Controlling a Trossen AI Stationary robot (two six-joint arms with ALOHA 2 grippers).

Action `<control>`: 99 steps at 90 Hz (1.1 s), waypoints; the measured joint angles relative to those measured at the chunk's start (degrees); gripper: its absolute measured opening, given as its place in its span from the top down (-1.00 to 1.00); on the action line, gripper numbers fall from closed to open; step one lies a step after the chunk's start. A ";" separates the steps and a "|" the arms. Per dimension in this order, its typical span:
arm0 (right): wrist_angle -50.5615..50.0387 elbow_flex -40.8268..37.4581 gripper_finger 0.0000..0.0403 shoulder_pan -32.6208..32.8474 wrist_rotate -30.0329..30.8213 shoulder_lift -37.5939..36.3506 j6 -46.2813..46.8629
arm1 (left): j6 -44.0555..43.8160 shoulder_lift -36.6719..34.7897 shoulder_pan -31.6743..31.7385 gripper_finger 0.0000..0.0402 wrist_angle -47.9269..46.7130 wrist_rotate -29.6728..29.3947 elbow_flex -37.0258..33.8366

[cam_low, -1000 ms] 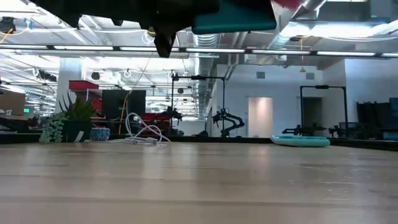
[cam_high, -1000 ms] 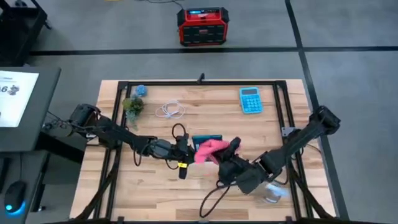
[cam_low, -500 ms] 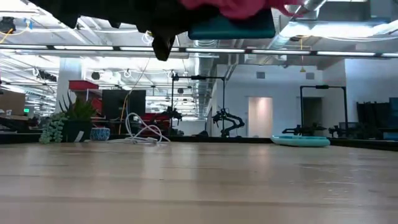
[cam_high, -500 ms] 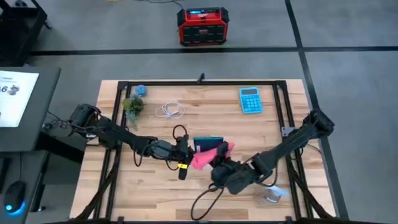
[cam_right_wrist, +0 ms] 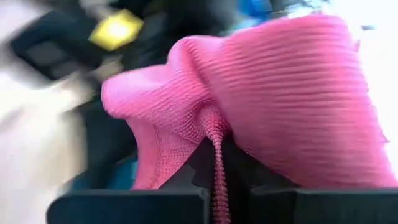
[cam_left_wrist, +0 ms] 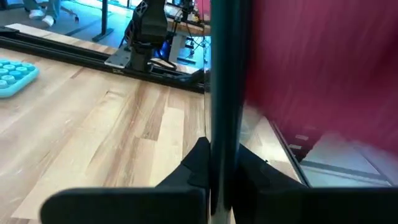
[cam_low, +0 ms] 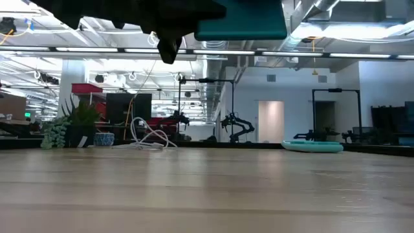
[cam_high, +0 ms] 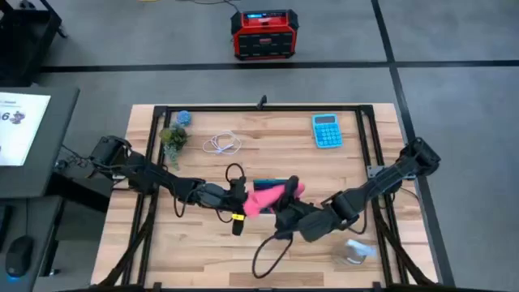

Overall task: Apply microfiber cloth
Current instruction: Wipe the back of the cellphone with the pink microfiber cloth

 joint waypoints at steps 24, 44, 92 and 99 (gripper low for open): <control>8.45 -0.14 1.00 -0.17 6.26 2.54 -7.19 | -0.72 -0.17 0.00 0.96 -2.30 -0.61 0.08; 16.49 -0.07 1.00 -0.08 15.64 0.14 -16.02 | -1.32 -0.43 -0.15 0.96 -4.37 -2.33 0.13; -22.92 -6.69 1.00 3.65 -4.35 -0.45 33.10 | -0.47 -8.80 -0.15 0.96 -21.13 -10.80 0.02; -18.27 -10.01 1.00 2.97 -12.38 -0.50 33.98 | -0.56 -10.72 -0.15 0.96 -24.00 -10.88 0.03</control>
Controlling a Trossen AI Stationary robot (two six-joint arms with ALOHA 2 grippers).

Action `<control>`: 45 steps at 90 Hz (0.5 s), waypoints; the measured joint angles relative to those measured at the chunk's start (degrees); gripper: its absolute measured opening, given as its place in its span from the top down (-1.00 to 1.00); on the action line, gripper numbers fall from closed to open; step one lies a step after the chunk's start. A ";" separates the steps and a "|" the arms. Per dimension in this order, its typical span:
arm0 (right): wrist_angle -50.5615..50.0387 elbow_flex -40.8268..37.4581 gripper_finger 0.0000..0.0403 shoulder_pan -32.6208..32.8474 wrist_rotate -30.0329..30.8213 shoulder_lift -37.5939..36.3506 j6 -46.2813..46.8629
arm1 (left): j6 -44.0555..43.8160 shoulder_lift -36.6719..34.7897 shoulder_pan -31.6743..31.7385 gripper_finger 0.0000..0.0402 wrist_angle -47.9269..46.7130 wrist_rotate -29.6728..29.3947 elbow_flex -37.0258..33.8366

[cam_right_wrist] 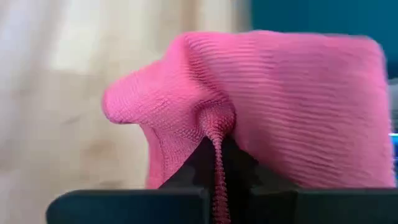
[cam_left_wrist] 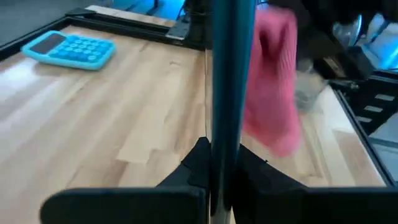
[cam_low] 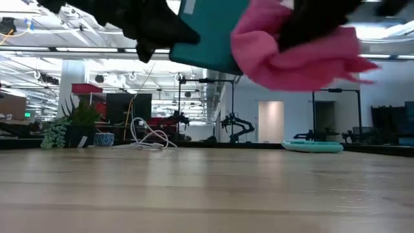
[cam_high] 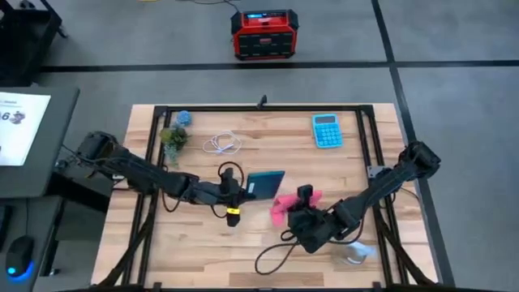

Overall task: Apply microfiber cloth
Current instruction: Wipe the back of the cellphone with the pink microfiber cloth

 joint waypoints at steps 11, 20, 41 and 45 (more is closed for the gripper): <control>12.17 -6.60 1.00 -1.57 -10.03 0.11 -0.84 | -0.83 -2.05 -0.26 0.96 -4.42 -0.15 0.00; 23.28 -12.39 1.00 -2.68 -16.08 0.09 -2.05 | -2.11 -3.05 -0.64 0.96 -7.51 -0.22 0.00; 31.33 -19.08 0.92 -4.83 -22.05 0.11 -6.26 | -5.03 -3.45 -1.11 0.96 -11.52 -0.06 0.00; 31.54 -19.05 0.86 -5.09 -23.87 0.11 -8.76 | -5.38 -3.45 -1.11 0.96 -12.19 0.18 0.00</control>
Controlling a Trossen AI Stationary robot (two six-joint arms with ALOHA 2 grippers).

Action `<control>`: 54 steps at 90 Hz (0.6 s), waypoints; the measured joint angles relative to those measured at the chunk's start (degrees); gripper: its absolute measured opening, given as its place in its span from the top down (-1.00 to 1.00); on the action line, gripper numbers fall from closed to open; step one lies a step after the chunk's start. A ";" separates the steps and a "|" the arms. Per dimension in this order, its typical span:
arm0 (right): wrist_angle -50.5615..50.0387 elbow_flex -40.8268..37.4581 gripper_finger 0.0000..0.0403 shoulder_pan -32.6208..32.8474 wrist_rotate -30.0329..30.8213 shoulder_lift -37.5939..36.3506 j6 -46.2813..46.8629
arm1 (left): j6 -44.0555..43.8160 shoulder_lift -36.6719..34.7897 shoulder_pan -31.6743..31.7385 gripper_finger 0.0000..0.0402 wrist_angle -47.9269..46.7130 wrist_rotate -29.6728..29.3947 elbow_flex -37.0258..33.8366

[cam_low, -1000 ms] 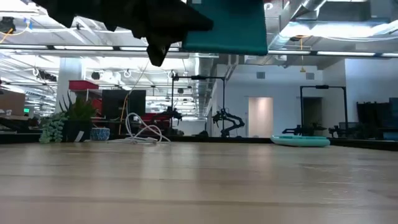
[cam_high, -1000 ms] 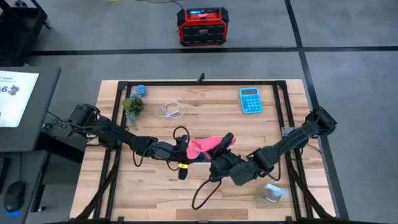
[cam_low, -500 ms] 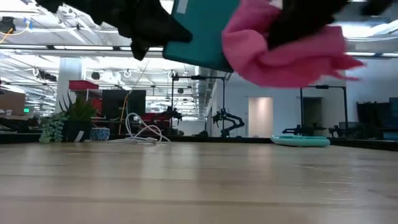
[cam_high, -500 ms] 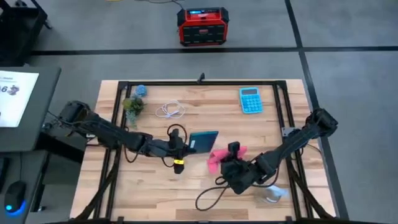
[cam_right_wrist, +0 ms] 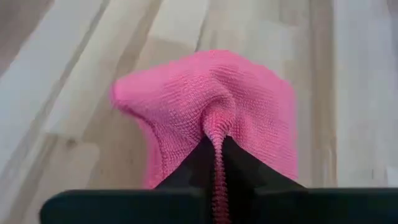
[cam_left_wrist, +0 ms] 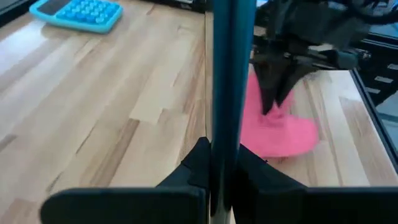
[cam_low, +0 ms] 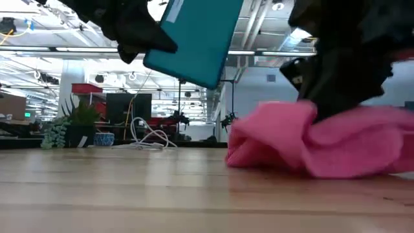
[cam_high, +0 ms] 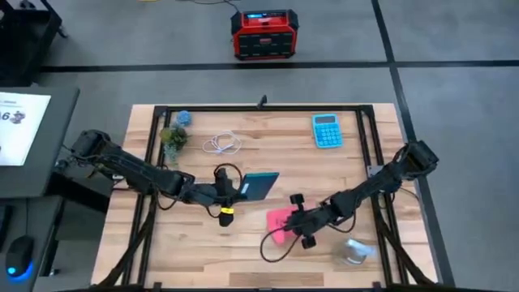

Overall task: Apply microfiber cloth
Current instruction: Wipe the back of the cellphone with the pink microfiber cloth, then wipe the front of the cellphone with the pink microfiber cloth

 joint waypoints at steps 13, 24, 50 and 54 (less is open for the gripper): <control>-1.59 1.03 0.54 0.01 -2.66 -0.03 -8.70 | -1.28 0.02 0.02 0.96 -1.27 2.80 0.00; -8.95 6.92 0.22 0.62 1.94 -0.02 -17.92 | -2.03 0.02 0.00 0.96 -1.44 10.58 0.00; -34.60 30.51 -0.21 7.18 17.10 -0.09 -39.67 | -2.64 0.02 0.00 0.96 -6.20 29.51 0.00; -36.52 32.76 -0.22 8.29 19.83 -0.09 -43.68 | -2.74 0.02 0.00 0.96 -6.41 31.93 0.00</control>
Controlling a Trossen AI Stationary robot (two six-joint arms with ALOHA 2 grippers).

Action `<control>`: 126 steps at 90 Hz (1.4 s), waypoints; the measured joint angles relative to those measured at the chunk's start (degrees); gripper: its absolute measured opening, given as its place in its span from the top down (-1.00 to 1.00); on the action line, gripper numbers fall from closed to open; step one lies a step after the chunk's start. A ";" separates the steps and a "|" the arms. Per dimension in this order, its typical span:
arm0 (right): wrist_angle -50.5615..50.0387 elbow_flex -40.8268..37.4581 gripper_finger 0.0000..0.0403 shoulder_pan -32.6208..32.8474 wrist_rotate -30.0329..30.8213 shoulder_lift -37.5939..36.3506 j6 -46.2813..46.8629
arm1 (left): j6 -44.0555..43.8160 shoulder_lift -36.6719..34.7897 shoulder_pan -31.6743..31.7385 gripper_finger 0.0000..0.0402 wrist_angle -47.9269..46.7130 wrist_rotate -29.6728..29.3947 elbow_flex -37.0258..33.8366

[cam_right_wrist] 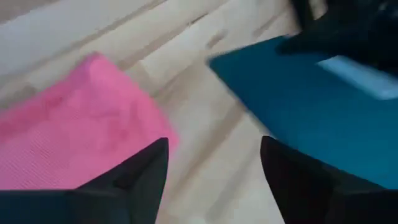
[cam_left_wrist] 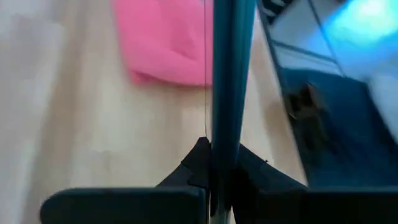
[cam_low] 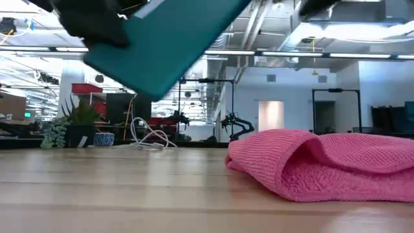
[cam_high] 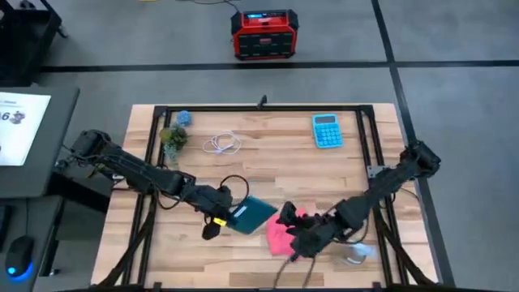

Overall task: Apply microfiber cloth
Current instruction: Wipe the front of the cellphone with the pink microfiber cloth

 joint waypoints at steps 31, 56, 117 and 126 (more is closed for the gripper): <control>1.51 2.02 -0.22 -1.03 13.43 1.40 -39.50 | -2.54 0.00 0.33 0.96 0.12 9.00 0.00; 16.50 1.99 -0.22 -4.74 12.17 6.64 -60.91 | -2.23 0.02 0.57 0.96 0.17 9.02 0.00; 21.66 2.23 0.91 -6.39 15.60 11.26 -51.94 | 4.68 0.09 4.05 0.62 -0.80 7.81 -0.02; 20.38 2.05 0.89 -6.09 16.58 11.32 -47.00 | 7.79 -0.35 6.21 0.42 -3.13 7.01 -0.02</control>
